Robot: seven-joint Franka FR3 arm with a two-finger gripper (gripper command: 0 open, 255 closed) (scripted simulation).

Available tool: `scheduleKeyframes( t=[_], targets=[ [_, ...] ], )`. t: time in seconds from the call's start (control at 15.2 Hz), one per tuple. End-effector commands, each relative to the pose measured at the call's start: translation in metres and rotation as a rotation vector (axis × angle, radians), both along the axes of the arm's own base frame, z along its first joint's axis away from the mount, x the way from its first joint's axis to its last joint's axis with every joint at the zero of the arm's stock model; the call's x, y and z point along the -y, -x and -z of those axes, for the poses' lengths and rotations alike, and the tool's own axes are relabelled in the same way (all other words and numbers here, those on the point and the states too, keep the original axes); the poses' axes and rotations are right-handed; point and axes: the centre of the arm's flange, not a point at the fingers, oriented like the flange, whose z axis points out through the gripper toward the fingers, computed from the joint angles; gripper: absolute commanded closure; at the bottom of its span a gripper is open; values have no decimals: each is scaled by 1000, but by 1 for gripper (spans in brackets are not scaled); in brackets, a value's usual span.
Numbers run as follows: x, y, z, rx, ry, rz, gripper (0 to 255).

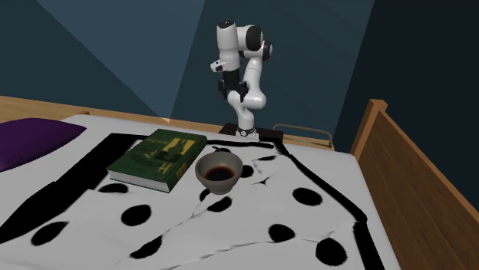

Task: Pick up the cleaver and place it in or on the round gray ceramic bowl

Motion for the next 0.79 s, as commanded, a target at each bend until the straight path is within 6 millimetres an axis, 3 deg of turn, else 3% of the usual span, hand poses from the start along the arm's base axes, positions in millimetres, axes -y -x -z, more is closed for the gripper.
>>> scheduleKeyframes(
  t=[0.0, 0.4, 0.73],
  targets=[
    [0, 0, 0, 0, 0, 0, 0],
    [22, -66, 34, 5, -15, -400, 0],
    [19, -123, 61, 9, -28, -733, 0]
  ],
)
